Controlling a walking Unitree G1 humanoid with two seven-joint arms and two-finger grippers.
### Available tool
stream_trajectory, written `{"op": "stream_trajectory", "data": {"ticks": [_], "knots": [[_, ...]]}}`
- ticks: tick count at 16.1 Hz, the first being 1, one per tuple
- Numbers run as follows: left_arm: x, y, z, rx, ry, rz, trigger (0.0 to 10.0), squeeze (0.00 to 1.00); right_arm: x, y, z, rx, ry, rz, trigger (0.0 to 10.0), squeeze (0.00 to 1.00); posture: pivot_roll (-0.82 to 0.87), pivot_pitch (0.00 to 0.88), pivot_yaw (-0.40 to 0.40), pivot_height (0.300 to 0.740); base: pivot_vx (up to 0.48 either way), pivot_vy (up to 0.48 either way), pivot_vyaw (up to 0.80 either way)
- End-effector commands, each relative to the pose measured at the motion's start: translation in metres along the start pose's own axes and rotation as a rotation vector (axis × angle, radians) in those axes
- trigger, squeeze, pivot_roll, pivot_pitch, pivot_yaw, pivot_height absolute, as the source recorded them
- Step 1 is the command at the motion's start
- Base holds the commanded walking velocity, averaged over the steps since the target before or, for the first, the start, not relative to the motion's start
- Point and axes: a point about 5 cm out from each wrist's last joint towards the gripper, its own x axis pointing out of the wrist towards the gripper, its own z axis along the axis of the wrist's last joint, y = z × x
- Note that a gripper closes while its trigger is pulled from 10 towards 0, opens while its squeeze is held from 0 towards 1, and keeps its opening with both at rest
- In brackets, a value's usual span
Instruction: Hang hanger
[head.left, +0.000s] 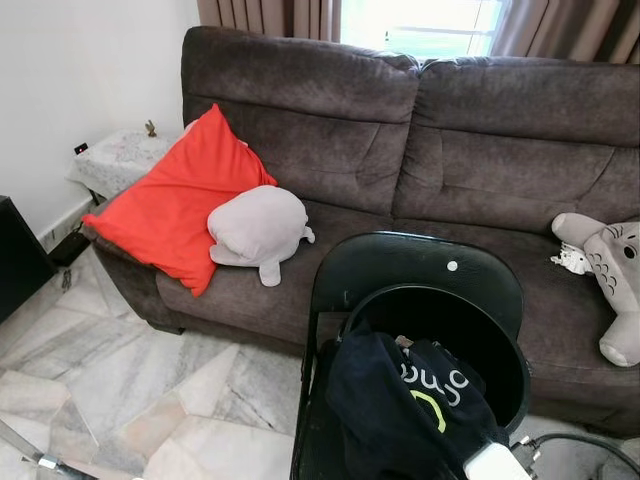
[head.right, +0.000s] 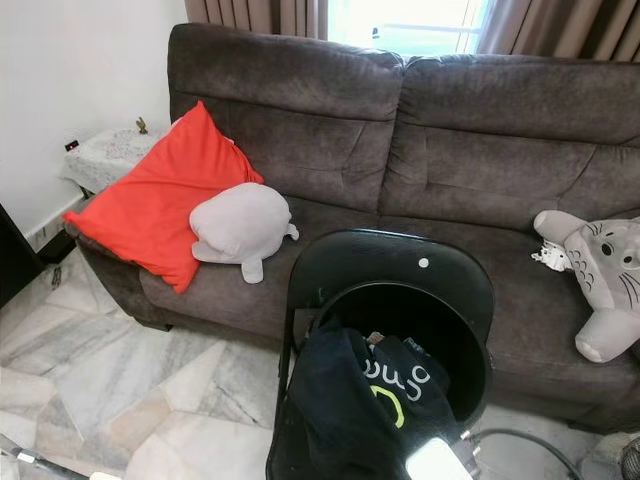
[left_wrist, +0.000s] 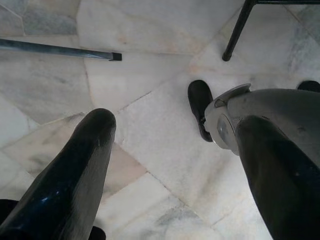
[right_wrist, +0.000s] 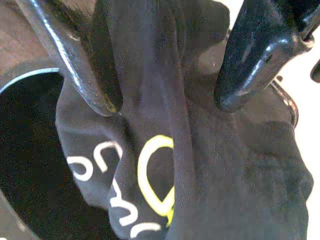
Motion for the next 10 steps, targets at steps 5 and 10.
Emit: {"op": "stream_trajectory", "data": {"ticks": [5,10], "knots": [[-0.0011,0.0007,-0.0036,0.017,0.007,-0.009,10.0,0.00,0.0023,-0.0042,0.0010,-0.013,0.004,-0.026,10.0,0.00,-0.07,0.051,0.011,0.740,0.000,0.000,0.00],[-0.0021,0.0024,-0.0067,0.023,0.020,-0.010,10.0,0.00,0.0057,-0.0005,-0.0008,-0.009,0.012,-0.030,0.0,0.00,-0.07,0.047,0.020,0.740,0.000,0.000,0.00]]}}
